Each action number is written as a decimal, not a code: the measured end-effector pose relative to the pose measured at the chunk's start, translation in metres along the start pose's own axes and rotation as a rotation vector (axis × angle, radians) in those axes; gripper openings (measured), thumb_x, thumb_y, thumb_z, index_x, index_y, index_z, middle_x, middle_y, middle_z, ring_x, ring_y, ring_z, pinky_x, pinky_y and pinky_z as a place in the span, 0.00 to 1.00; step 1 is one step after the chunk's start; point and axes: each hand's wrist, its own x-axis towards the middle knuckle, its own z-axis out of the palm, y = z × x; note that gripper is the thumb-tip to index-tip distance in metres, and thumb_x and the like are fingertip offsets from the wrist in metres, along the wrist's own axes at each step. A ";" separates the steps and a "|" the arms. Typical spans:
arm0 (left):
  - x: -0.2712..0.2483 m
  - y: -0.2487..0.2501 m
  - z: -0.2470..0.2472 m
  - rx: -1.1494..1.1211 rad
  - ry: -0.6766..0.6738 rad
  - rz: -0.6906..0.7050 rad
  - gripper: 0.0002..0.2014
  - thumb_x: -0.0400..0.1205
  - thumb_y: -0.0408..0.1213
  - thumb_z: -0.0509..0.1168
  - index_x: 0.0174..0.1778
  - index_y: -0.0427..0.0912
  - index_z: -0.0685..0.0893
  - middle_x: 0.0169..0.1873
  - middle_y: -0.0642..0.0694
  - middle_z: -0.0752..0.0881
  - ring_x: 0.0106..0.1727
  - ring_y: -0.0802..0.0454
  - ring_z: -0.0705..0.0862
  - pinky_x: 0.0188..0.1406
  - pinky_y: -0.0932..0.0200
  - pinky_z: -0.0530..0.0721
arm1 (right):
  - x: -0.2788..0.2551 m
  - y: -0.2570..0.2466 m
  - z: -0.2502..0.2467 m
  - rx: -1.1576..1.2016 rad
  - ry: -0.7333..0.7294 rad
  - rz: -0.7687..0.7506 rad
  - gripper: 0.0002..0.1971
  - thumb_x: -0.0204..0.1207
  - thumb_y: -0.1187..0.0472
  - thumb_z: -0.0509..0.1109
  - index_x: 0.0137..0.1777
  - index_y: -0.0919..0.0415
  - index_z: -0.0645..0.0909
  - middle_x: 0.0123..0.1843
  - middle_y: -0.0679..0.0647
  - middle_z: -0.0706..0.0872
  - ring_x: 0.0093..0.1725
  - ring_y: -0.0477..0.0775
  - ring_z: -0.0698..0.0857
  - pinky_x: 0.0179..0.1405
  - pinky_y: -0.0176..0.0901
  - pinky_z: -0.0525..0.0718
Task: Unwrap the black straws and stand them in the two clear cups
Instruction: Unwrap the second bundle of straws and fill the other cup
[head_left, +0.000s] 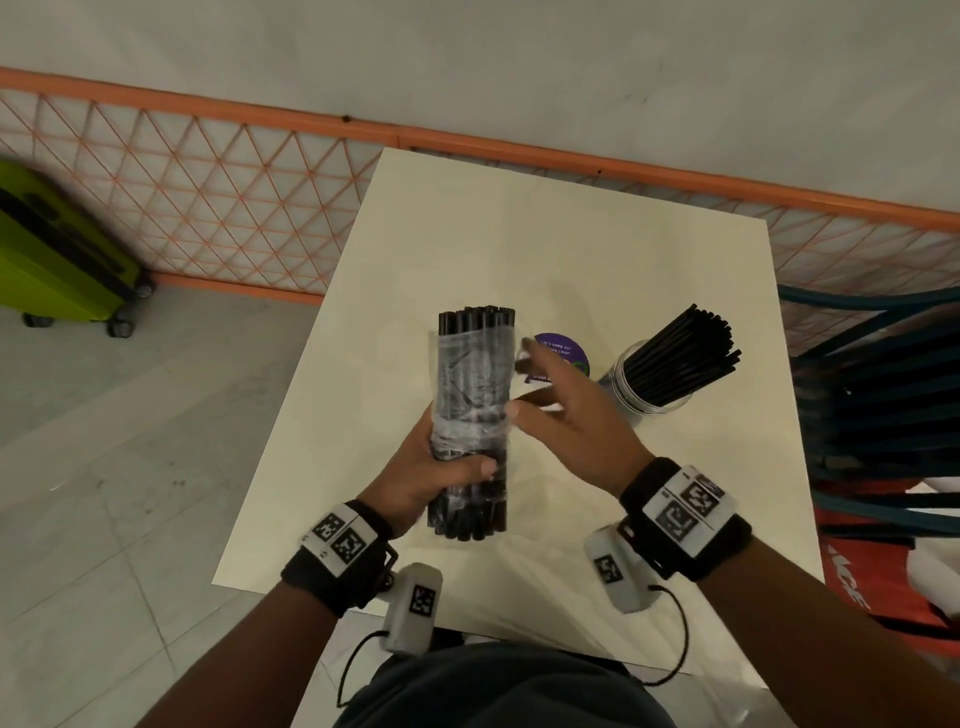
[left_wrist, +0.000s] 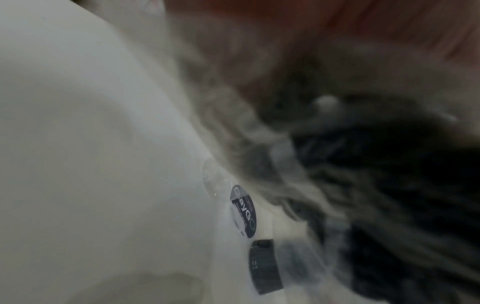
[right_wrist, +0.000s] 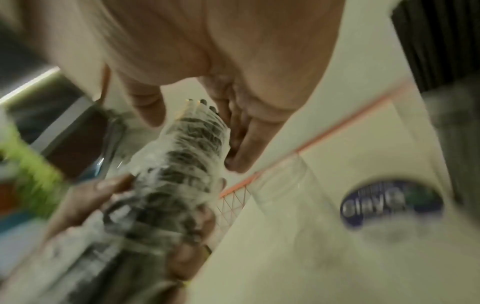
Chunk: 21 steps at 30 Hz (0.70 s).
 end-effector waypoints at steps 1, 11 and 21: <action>0.000 0.003 -0.002 -0.011 -0.006 -0.020 0.39 0.66 0.30 0.78 0.75 0.35 0.73 0.59 0.41 0.89 0.60 0.45 0.88 0.57 0.56 0.86 | -0.003 -0.002 -0.008 -0.221 0.081 -0.107 0.36 0.77 0.54 0.72 0.83 0.53 0.62 0.73 0.48 0.75 0.61 0.46 0.84 0.57 0.44 0.87; -0.002 0.057 0.012 0.230 -0.191 -0.119 0.15 0.78 0.26 0.72 0.57 0.46 0.87 0.56 0.41 0.92 0.60 0.48 0.90 0.58 0.58 0.87 | 0.031 -0.011 0.001 -1.221 -0.164 -1.012 0.23 0.84 0.57 0.59 0.79 0.57 0.69 0.75 0.59 0.80 0.76 0.66 0.76 0.78 0.67 0.67; 0.014 0.126 -0.006 0.260 -0.049 -0.140 0.38 0.85 0.66 0.39 0.61 0.43 0.86 0.52 0.44 0.93 0.50 0.46 0.92 0.46 0.51 0.88 | 0.073 -0.024 -0.018 -0.666 0.173 -0.663 0.25 0.65 0.52 0.81 0.62 0.56 0.81 0.53 0.51 0.88 0.53 0.56 0.85 0.59 0.51 0.84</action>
